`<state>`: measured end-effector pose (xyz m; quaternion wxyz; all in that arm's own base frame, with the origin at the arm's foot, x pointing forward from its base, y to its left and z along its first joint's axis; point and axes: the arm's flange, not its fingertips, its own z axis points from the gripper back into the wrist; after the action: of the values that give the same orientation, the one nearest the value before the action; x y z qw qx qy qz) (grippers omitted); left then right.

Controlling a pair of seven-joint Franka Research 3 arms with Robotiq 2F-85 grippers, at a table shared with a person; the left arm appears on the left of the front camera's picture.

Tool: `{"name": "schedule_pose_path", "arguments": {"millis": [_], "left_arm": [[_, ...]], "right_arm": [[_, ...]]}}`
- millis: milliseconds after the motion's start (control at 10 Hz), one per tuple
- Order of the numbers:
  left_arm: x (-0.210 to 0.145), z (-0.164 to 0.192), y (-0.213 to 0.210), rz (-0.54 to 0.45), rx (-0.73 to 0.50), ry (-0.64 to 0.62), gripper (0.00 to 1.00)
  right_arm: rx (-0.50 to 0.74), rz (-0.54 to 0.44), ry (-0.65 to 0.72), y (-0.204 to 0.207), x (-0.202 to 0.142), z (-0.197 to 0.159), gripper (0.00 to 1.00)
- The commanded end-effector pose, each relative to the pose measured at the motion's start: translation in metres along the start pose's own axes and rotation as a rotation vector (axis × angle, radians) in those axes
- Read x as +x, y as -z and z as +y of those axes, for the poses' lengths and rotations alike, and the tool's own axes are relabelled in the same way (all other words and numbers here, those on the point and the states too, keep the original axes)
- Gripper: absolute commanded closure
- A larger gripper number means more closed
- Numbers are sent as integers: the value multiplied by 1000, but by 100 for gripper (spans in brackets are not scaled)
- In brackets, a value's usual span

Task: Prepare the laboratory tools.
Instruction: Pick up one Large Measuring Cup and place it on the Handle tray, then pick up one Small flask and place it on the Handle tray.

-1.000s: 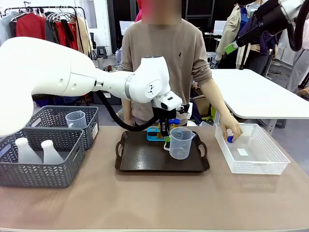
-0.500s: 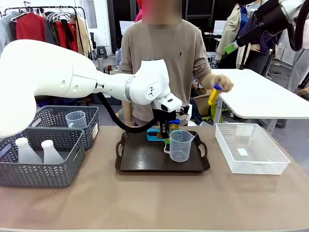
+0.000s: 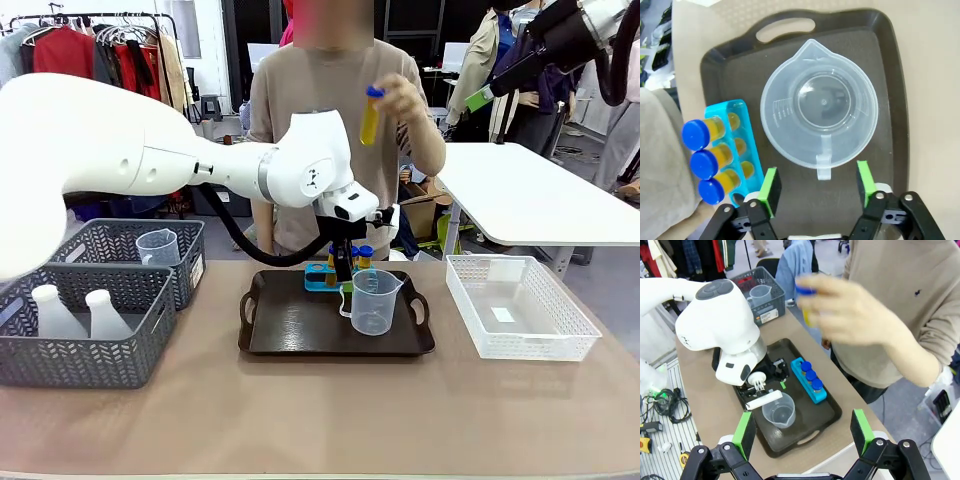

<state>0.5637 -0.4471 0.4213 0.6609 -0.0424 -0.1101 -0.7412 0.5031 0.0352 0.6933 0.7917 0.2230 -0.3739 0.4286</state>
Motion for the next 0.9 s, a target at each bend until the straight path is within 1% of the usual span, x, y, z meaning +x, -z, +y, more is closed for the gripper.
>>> {"name": "schedule_pose_path", "arguments": {"millis": [0,300,400,500,600,800], "left_arm": [[-7,-15,-17,-14,11,-17,0],[-12,-22,-39,-9,8,-33,0],[-10,-22,-40,-17,24,-43,0],[-9,-25,-42,-26,13,-42,0],[-2,-9,-40,-1,26,-14,0],[-2,-9,-40,-1,26,-14,0]], "right_arm": [[2,-8,-2,0,1,1,0],[2,-8,-2,0,1,1,0],[2,-8,-2,0,1,1,0],[2,-8,-2,0,1,1,0],[2,-8,-2,0,1,1,0],[2,-8,-2,0,1,1,0]]}}
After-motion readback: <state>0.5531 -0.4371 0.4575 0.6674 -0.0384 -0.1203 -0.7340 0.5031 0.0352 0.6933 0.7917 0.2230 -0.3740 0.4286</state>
